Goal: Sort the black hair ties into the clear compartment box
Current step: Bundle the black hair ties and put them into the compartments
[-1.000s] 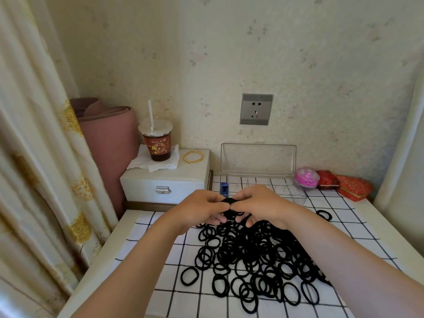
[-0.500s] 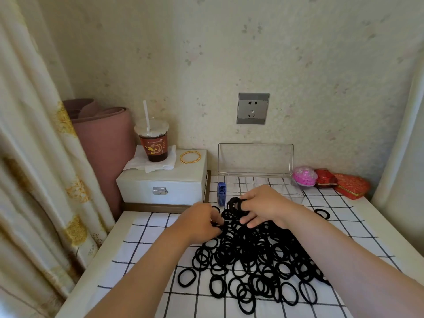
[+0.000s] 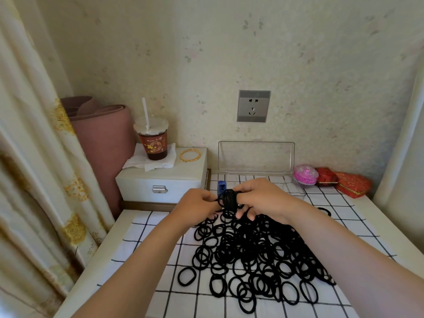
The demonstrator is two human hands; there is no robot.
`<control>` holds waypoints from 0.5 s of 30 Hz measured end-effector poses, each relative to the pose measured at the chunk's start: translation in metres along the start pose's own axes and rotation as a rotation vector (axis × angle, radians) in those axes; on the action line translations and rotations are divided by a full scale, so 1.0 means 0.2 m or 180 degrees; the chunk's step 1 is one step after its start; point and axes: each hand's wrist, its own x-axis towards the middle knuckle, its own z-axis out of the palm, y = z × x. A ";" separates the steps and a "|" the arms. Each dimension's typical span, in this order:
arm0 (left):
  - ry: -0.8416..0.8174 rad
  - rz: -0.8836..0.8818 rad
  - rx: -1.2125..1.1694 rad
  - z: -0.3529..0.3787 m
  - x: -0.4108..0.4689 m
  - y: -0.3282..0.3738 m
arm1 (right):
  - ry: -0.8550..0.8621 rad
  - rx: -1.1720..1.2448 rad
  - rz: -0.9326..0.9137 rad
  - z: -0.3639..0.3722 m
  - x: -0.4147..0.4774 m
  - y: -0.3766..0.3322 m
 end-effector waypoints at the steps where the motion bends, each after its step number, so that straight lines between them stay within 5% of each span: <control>1: -0.0076 -0.0047 -0.0215 0.00 -0.01 0.01 | -0.0039 0.0056 -0.0006 0.01 0.00 0.00; 10: -0.0906 -0.0380 -0.1808 -0.04 -0.04 0.08 | 0.0456 -0.0647 0.0021 0.04 0.01 0.01; 15: -0.0532 -0.0119 -0.1368 -0.02 -0.03 0.06 | 0.0578 -0.1037 -0.0109 0.08 0.03 0.00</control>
